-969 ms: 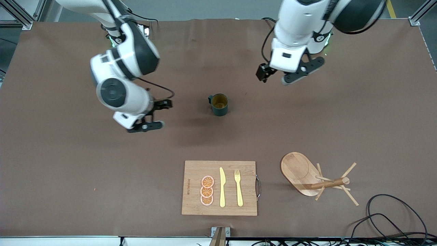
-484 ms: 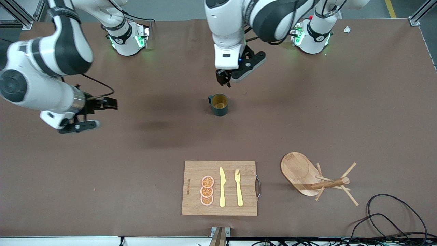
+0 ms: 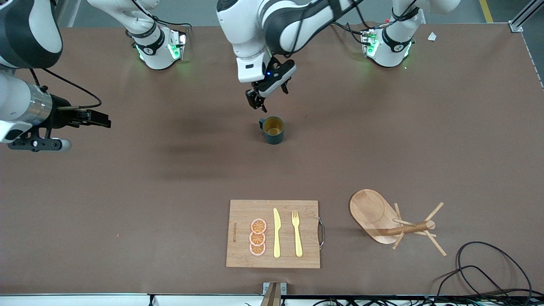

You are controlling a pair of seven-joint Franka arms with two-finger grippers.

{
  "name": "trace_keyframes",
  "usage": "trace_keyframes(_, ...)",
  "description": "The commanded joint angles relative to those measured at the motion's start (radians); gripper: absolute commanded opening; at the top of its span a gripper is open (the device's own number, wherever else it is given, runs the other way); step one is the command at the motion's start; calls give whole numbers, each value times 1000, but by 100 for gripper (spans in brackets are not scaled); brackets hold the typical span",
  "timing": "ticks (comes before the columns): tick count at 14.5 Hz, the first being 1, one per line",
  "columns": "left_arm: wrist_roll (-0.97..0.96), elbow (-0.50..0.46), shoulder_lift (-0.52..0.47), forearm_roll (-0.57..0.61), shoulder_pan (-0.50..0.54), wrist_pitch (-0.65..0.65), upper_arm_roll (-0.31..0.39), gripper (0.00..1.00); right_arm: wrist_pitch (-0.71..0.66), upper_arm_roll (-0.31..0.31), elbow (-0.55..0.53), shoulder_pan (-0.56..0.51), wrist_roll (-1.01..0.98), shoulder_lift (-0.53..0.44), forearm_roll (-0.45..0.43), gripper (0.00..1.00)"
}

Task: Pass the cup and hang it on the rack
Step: 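Set the mug down and open the right gripper while the left gripper approaches, then lower the left gripper onto the mug handle and close it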

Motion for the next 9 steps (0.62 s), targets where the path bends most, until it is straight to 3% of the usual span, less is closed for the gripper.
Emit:
trace_keyframes(1, -123, 79, 108, 121, -74, -7, 19, 100, -28, -117, 11, 63, -44, -2, -10, 100)
trace_keyframes(2, -160, 79, 131, 156, -108, -7, 42, 100, -42, -189, 11, 104, -61, -3, -8, 100)
trace_keyframes(3, -185, 81, 153, 172, -149, -7, 79, 100, -49, -197, 11, 105, -63, -10, -6, 100)
trace_keyframes(7, -219, 163, 266, 166, -380, -7, 335, 100, -109, -196, 18, 113, -60, -69, -11, 100)
trace_keyframes(9, -218, 185, 292, 166, -395, -6, 351, 100, -109, -197, 27, 110, -67, -71, -16, 100)
